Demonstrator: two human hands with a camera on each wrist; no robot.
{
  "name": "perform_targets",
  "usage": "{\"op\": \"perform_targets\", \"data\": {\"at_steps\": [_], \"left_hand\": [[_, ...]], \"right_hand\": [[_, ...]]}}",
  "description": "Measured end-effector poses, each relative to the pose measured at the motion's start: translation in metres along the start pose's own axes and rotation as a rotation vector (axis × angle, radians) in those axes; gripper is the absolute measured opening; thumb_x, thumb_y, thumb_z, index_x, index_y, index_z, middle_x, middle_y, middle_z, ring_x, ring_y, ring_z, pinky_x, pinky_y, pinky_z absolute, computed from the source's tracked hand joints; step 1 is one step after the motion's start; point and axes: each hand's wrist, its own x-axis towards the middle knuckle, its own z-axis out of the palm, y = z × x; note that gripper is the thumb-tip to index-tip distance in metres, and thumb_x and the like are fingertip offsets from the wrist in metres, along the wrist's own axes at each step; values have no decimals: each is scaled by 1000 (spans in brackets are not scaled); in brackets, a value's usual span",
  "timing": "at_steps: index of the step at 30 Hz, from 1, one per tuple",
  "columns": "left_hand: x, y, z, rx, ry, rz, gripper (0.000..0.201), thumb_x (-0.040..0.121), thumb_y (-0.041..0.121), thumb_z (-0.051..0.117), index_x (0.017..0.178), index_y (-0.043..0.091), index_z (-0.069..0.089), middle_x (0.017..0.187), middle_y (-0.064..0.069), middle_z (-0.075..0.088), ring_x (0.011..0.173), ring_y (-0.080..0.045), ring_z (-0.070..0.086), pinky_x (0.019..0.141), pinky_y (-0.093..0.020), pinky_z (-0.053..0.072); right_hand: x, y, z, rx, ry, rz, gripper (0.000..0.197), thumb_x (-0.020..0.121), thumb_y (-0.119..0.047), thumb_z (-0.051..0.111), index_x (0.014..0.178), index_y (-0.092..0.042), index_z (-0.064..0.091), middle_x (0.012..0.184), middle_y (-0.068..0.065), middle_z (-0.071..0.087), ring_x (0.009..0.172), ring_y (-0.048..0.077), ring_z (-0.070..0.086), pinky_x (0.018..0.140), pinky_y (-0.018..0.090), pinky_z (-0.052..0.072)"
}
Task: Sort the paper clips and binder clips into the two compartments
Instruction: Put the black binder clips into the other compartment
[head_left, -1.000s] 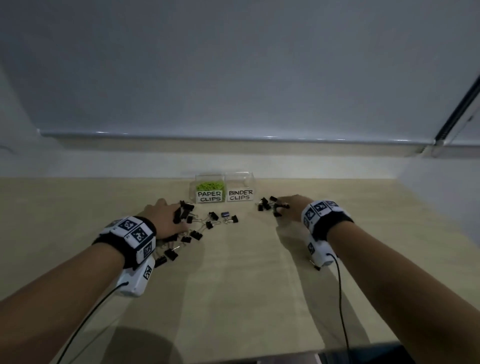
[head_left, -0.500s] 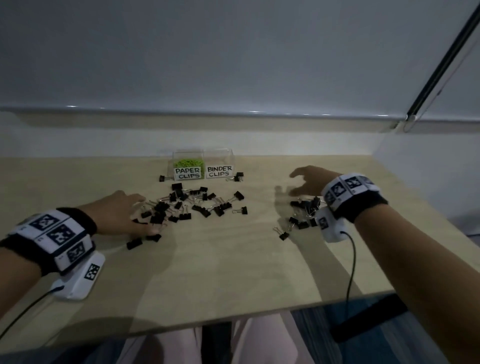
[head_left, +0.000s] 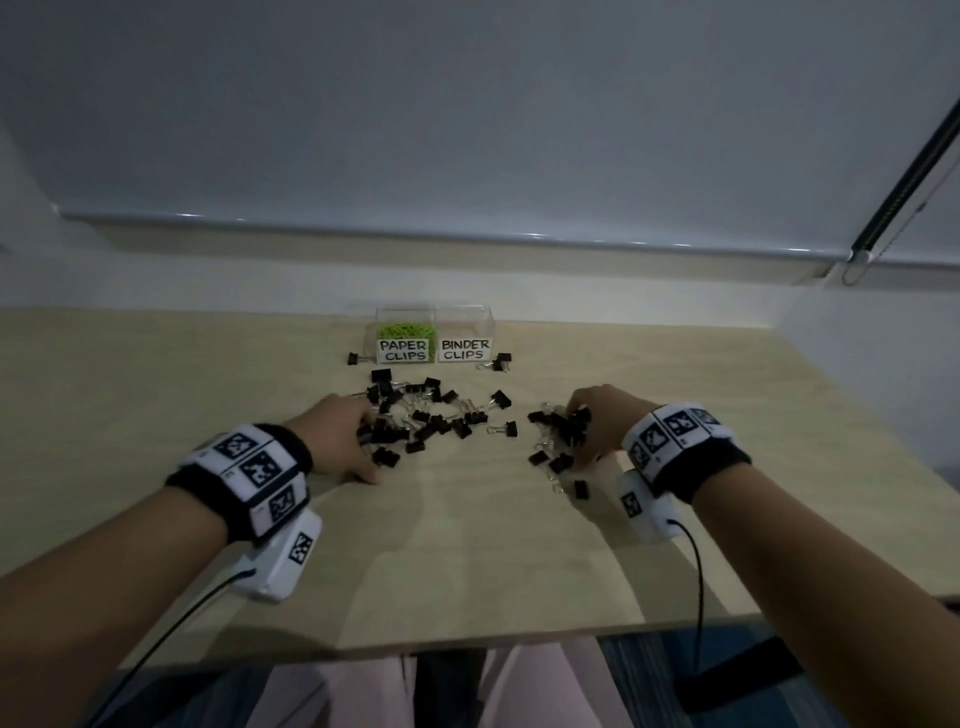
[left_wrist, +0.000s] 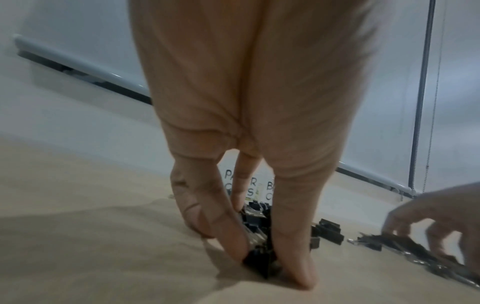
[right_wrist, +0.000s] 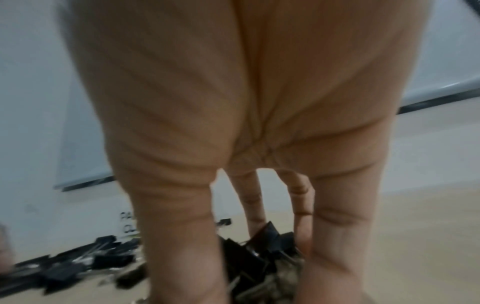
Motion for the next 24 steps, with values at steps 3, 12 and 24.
{"op": "perform_targets", "data": {"at_steps": [3,12,24], "left_hand": [[6,17,2,28,20,24,67,67,37,84,122,13,54,123,-8,56,105,-22,56,85,-30,48],[22,83,-1,64,179,282,43,81,31,72,118,14,58,115,-4,53,102,-20,53,79,-25,40],[49,94,2,20,115,317,29,77,20,73,102,16,58,104,-7,62,90,-23,60,73,-32,49]], "right_hand": [[10,-25,-1,15,7,-77,64,70,-21,81,127,-13,52,126,9,56,110,26,55,88,35,50],[34,-62,-29,93,186,-304,41,80,3,64,115,-18,66,124,5,60,109,20,59,85,23,44],[58,-64,-22,86,124,-386,20,82,-4,62,98,-13,70,89,3,61,81,22,58,69,27,46]]}}
